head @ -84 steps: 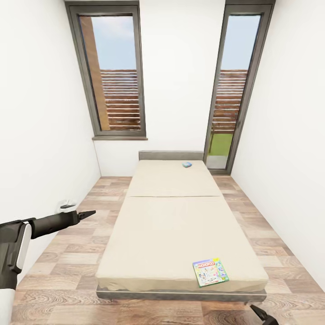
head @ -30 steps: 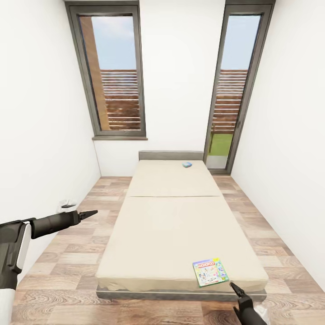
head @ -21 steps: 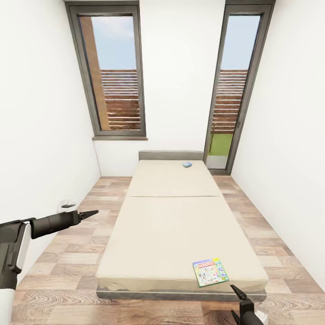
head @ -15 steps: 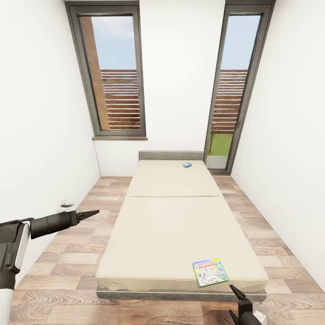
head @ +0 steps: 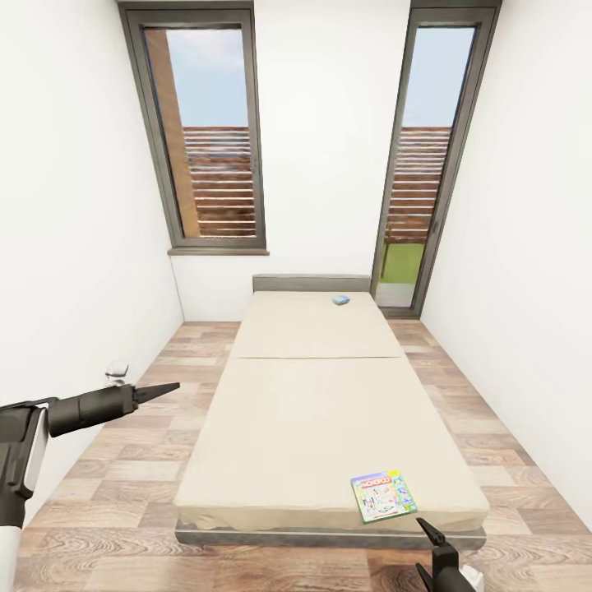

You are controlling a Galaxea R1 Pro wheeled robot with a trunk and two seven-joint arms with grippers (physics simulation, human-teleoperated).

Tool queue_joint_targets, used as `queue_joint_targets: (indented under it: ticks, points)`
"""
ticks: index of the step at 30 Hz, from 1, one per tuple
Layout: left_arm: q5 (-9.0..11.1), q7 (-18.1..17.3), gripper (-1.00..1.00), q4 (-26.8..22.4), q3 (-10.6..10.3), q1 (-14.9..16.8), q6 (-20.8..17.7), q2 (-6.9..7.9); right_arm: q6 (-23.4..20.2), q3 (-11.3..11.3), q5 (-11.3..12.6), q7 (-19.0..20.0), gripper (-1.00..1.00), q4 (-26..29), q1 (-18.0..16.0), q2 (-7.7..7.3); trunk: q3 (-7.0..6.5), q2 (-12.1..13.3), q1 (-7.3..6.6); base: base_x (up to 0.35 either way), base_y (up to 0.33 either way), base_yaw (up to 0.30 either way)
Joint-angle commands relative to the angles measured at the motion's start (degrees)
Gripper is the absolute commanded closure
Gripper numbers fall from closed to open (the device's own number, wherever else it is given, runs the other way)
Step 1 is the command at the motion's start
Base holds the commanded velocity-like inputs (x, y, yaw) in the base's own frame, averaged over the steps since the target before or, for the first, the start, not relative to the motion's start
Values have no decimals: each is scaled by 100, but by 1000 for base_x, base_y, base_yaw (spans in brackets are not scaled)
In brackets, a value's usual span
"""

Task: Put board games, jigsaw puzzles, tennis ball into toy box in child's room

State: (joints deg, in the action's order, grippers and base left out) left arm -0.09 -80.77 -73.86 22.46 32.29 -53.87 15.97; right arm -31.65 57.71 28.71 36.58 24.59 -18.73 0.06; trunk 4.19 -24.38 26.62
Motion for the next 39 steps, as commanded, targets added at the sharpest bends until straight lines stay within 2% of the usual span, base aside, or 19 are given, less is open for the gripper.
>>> queue_joint_targets:
  ticks: [1,20,39]
  points:
    - [-1,-56,-100,1,3,6,-80,0,-38,23,22,7,-100,0,-5,1,31,-54,26,0,0,0]
    - [-2,-114,-100,17,4,-3,-168,-6,-48,71,58,13,-100,32,-10,-89,372,-816,443,0,0,0]
    - [22,-115,-100,21,3,-3,-168,-6,-52,77,65,70,-100,37,-10,-72,713,-1578,860,0,0,0]
